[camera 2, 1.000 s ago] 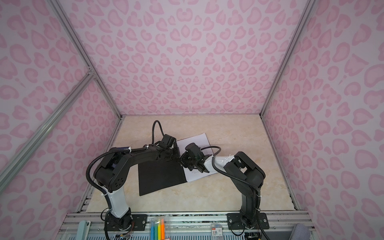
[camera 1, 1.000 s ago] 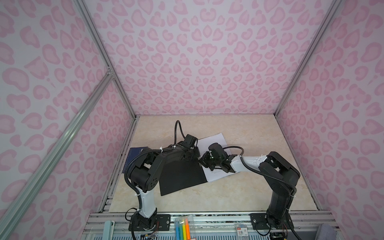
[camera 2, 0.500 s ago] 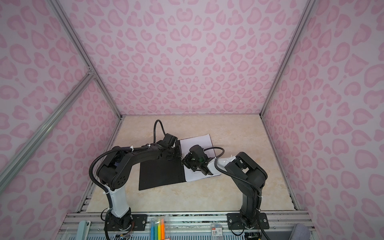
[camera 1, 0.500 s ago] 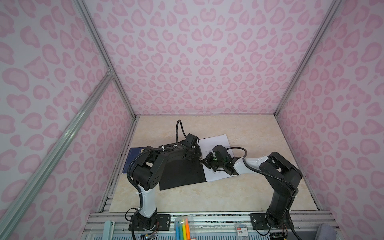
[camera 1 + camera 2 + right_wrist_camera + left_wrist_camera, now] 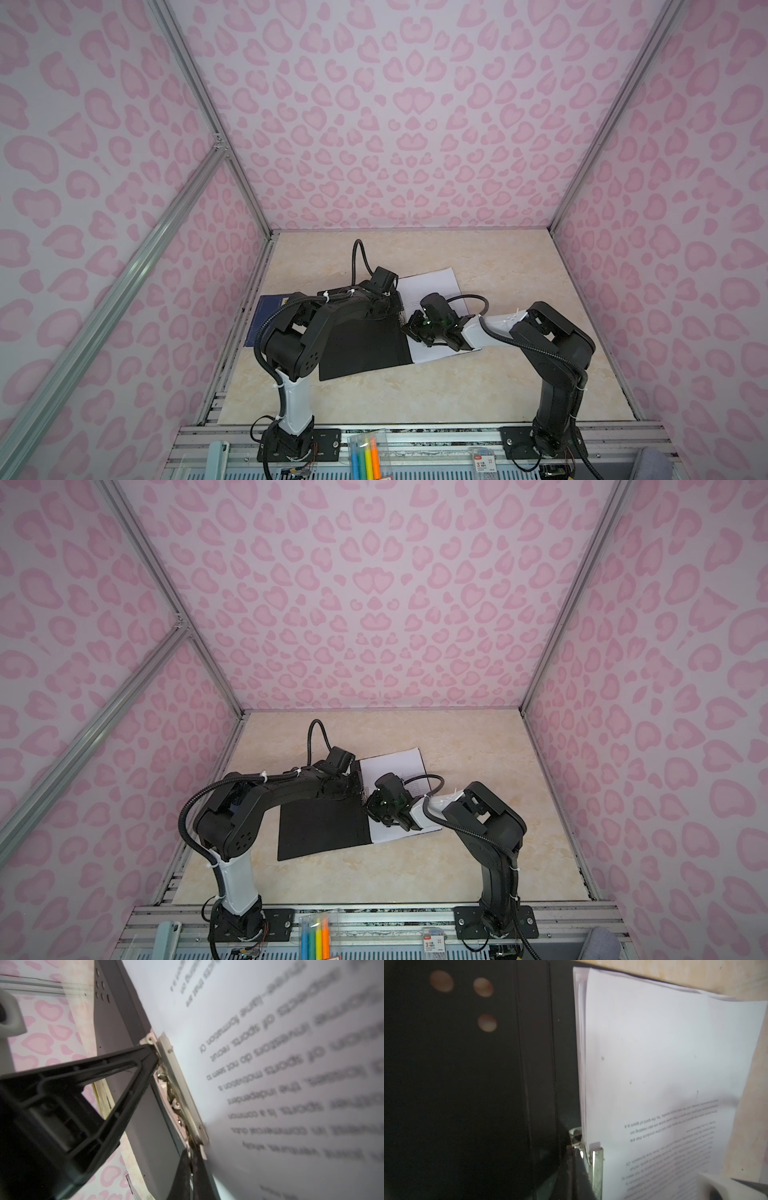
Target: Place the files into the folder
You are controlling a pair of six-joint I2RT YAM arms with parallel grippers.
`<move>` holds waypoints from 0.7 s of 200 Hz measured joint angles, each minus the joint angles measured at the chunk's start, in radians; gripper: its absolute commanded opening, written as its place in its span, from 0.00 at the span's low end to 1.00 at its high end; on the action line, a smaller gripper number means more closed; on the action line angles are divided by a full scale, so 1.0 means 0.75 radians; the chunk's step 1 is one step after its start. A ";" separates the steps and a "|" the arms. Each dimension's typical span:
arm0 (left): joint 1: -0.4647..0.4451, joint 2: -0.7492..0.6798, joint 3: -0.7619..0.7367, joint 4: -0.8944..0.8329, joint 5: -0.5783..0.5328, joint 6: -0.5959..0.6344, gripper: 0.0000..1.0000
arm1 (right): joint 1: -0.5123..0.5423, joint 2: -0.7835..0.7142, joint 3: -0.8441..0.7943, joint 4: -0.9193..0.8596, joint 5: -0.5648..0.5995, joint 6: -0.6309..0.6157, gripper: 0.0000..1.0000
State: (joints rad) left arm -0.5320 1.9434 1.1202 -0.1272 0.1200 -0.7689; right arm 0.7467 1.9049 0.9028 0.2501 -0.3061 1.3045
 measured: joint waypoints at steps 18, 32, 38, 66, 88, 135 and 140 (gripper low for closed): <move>0.003 0.007 -0.004 0.034 -0.012 -0.012 0.03 | 0.005 0.030 0.061 -0.084 0.034 -0.050 0.00; 0.004 0.010 -0.009 0.062 -0.022 -0.012 0.03 | 0.005 0.054 0.094 -0.112 0.039 -0.087 0.00; 0.004 0.013 -0.009 0.071 -0.027 -0.012 0.03 | 0.005 0.065 0.103 -0.108 0.039 -0.094 0.00; 0.006 0.013 -0.009 0.108 -0.053 -0.004 0.04 | -0.009 0.111 0.127 -0.064 -0.001 -0.142 0.00; 0.006 0.007 -0.018 0.130 -0.054 0.006 0.09 | -0.024 0.122 0.124 -0.033 -0.041 -0.164 0.00; -0.011 -0.019 -0.035 0.123 -0.053 0.014 0.21 | -0.048 0.131 0.114 0.001 -0.105 -0.185 0.00; -0.011 -0.021 -0.038 0.126 -0.054 0.013 0.22 | -0.050 0.131 0.110 0.008 -0.111 -0.185 0.00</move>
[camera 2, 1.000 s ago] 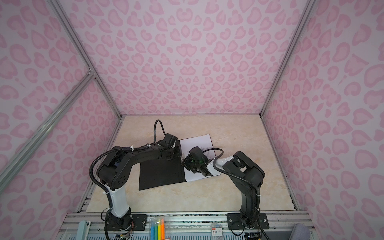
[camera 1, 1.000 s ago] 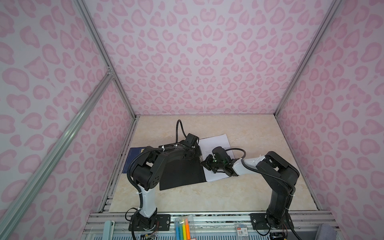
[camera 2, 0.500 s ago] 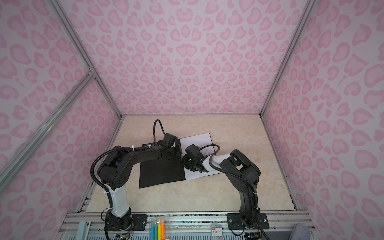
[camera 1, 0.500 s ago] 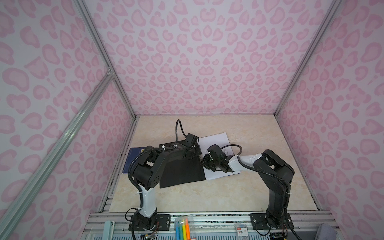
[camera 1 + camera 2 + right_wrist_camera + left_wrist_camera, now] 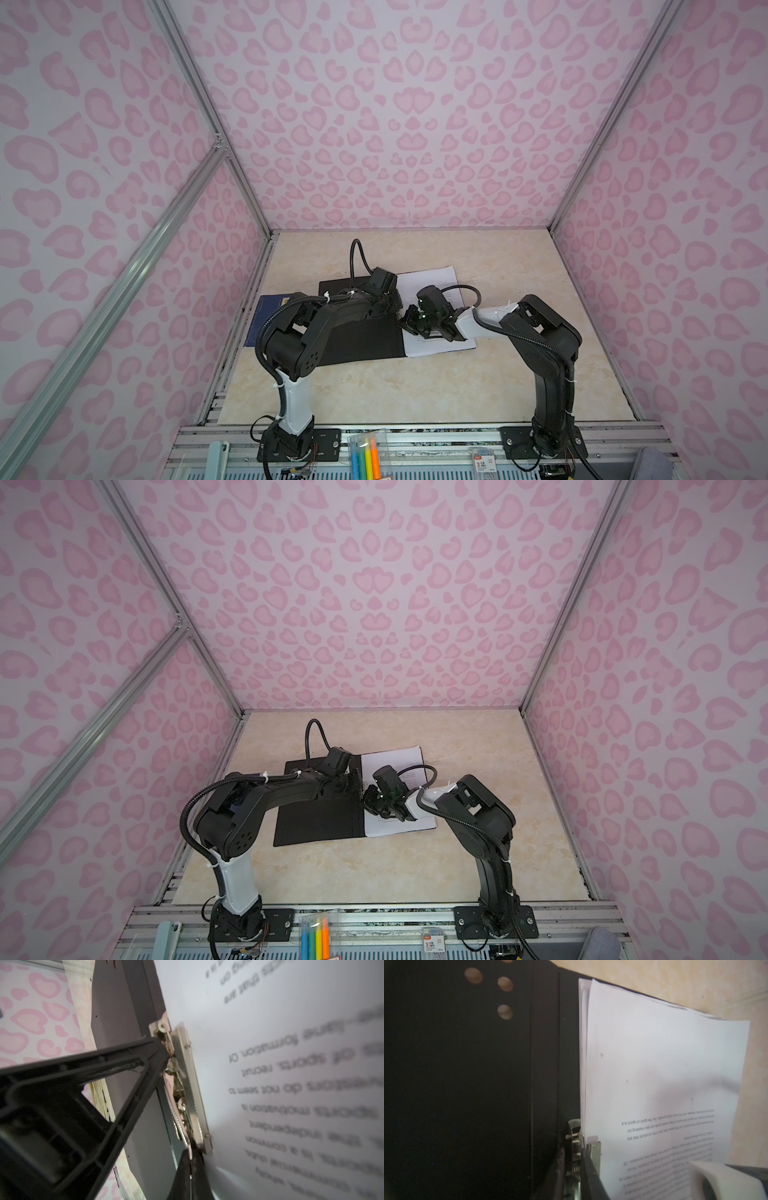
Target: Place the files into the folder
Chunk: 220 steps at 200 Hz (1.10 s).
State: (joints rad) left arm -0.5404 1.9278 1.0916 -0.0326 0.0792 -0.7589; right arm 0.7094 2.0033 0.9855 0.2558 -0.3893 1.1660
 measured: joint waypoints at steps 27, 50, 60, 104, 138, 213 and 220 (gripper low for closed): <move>-0.005 -0.005 -0.015 0.017 -0.002 0.000 0.22 | -0.009 0.003 -0.011 0.026 -0.022 0.001 0.00; -0.010 -0.012 -0.031 0.038 -0.005 0.000 0.19 | -0.014 0.005 -0.021 0.049 -0.037 0.002 0.00; -0.016 -0.020 -0.043 0.050 -0.012 0.000 0.18 | -0.017 0.005 -0.024 0.057 -0.045 0.002 0.00; -0.044 -0.061 -0.087 0.023 0.007 0.015 0.18 | -0.022 0.008 -0.027 0.065 -0.058 0.002 0.00; -0.057 -0.078 -0.113 0.029 -0.008 0.015 0.18 | -0.023 0.009 -0.028 0.067 -0.061 0.002 0.00; -0.081 -0.102 -0.131 0.006 -0.036 -0.002 0.14 | -0.025 0.009 -0.038 0.087 -0.072 -0.015 0.00; -0.083 -0.102 -0.130 0.006 -0.038 -0.002 0.13 | -0.026 0.009 -0.039 0.089 -0.074 -0.019 0.00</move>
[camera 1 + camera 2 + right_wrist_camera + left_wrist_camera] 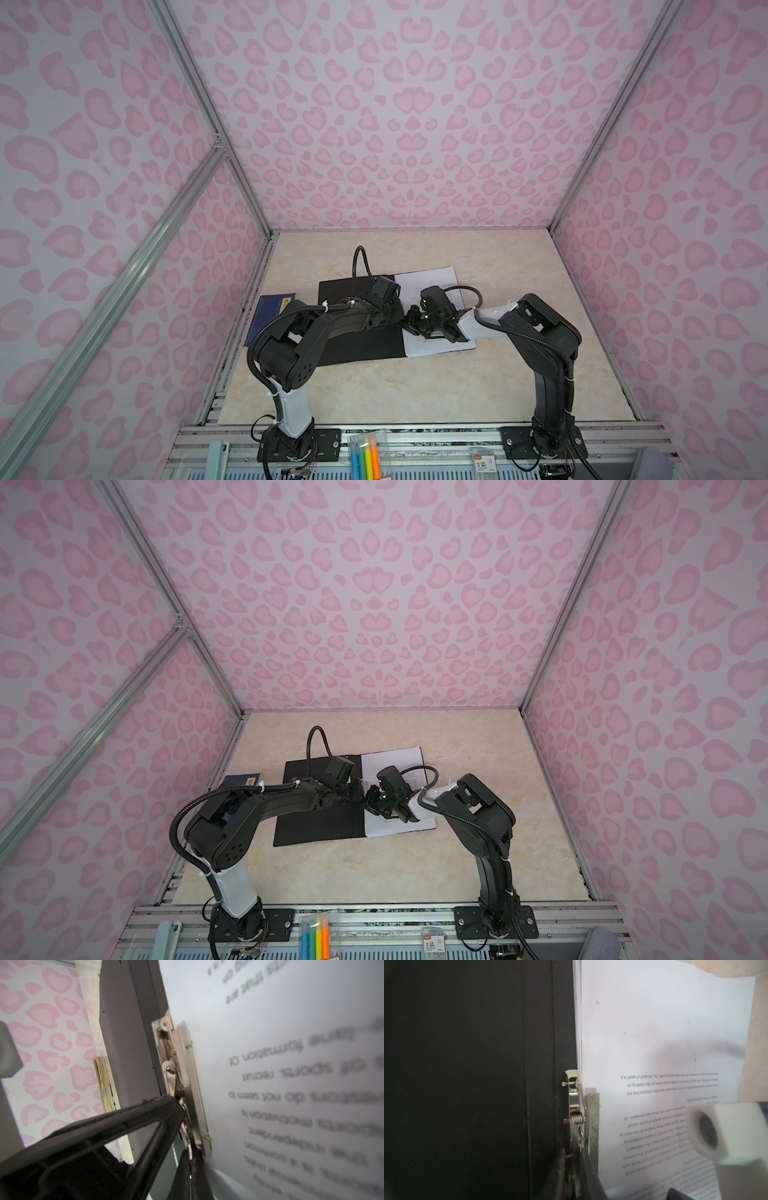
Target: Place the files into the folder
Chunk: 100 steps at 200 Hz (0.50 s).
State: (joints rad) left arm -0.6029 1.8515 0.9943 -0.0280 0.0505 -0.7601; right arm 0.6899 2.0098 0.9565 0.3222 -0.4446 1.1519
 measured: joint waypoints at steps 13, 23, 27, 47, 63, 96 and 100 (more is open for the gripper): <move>-0.003 0.003 0.005 -0.004 -0.005 -0.001 0.12 | -0.001 -0.001 0.000 0.002 0.000 -0.005 0.00; -0.008 0.008 0.013 -0.014 -0.015 -0.004 0.12 | -0.001 -0.003 -0.001 0.001 0.002 -0.009 0.00; -0.010 0.010 0.016 -0.018 -0.019 -0.004 0.11 | 0.000 -0.004 -0.001 0.001 0.003 -0.011 0.00; -0.017 0.024 0.031 -0.034 -0.022 0.001 0.08 | 0.000 -0.014 0.008 -0.028 0.008 -0.024 0.00; -0.017 0.032 0.033 -0.035 -0.015 0.000 0.07 | -0.003 -0.023 0.015 -0.055 0.011 -0.037 0.03; -0.024 0.040 0.032 -0.026 -0.014 0.004 0.05 | -0.006 -0.054 0.007 -0.082 0.015 -0.045 0.17; -0.026 0.041 0.032 -0.026 -0.018 0.004 0.05 | -0.006 -0.061 0.007 -0.087 0.016 -0.047 0.18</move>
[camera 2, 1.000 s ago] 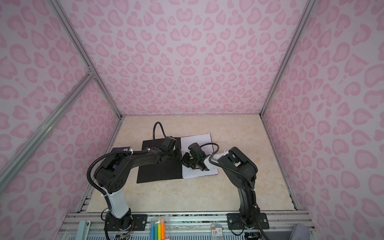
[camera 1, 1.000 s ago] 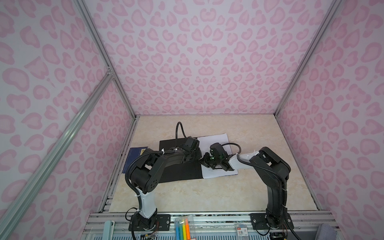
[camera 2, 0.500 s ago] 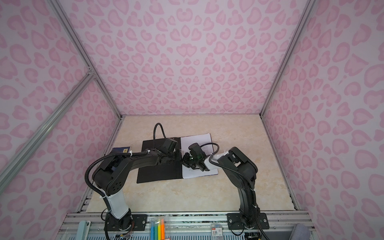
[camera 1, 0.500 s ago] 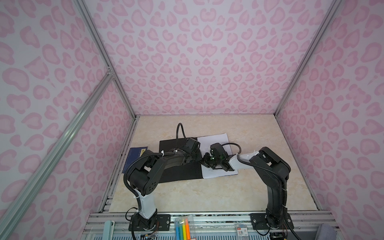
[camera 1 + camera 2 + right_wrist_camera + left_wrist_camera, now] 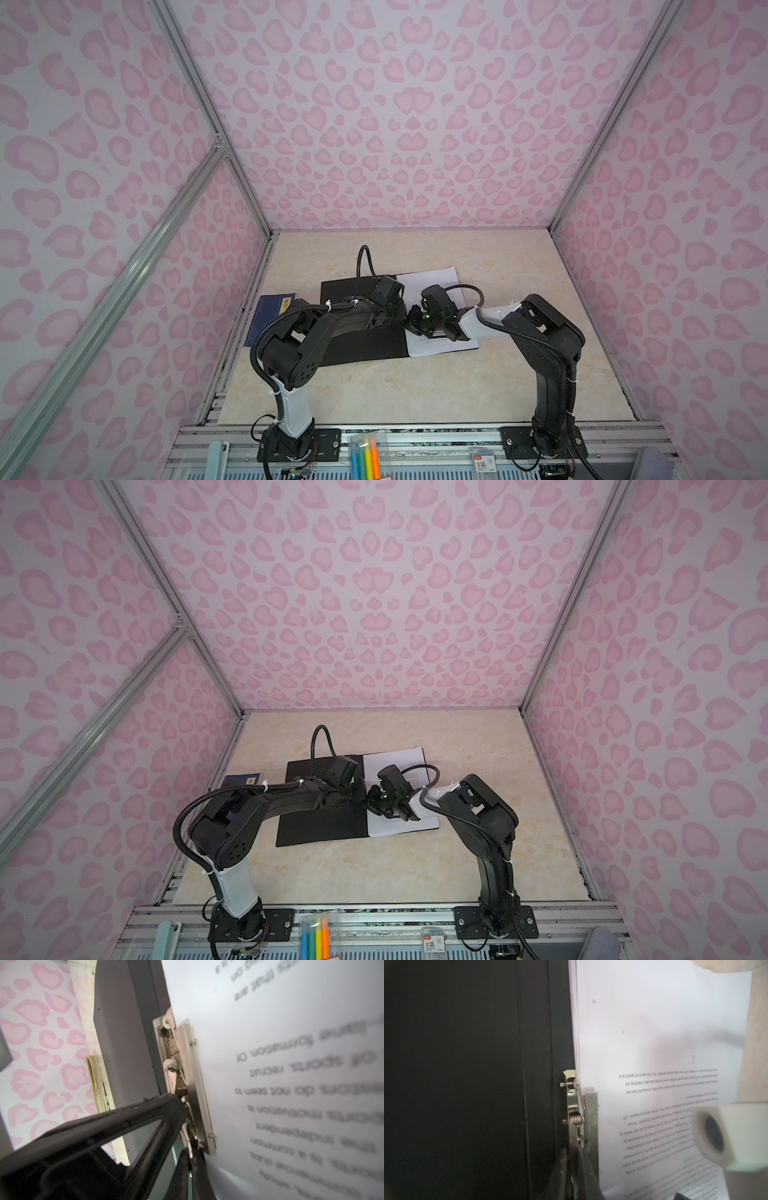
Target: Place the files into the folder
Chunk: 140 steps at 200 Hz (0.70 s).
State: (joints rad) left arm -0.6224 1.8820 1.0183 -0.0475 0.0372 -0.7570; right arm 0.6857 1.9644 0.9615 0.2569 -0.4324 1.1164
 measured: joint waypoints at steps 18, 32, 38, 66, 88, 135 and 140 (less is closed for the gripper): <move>-0.001 0.005 0.002 -0.001 -0.001 0.001 0.04 | -0.001 -0.027 -0.010 -0.008 0.003 -0.019 0.24; -0.003 0.013 0.007 0.008 0.007 0.002 0.04 | -0.002 -0.038 -0.010 -0.019 0.003 -0.042 0.26; -0.003 0.017 0.008 0.015 0.011 0.002 0.04 | -0.004 -0.041 -0.010 -0.024 0.003 -0.044 0.26; -0.003 0.030 0.010 0.044 0.027 0.008 0.03 | -0.009 -0.058 -0.013 -0.055 0.004 -0.073 0.24; -0.003 0.032 0.010 0.050 0.031 0.009 0.03 | -0.016 -0.068 -0.025 -0.066 -0.003 -0.077 0.23; -0.004 0.037 0.009 0.067 0.041 0.012 0.04 | -0.035 -0.084 -0.049 -0.054 -0.032 -0.082 0.19; -0.004 0.037 0.009 0.067 0.041 0.012 0.03 | -0.038 -0.084 -0.050 -0.050 -0.039 -0.083 0.18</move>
State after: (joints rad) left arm -0.6254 1.9095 1.0252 0.0029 0.0681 -0.7483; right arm 0.6575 1.9011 0.9237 0.2195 -0.4618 1.0542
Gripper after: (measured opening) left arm 0.122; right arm 0.210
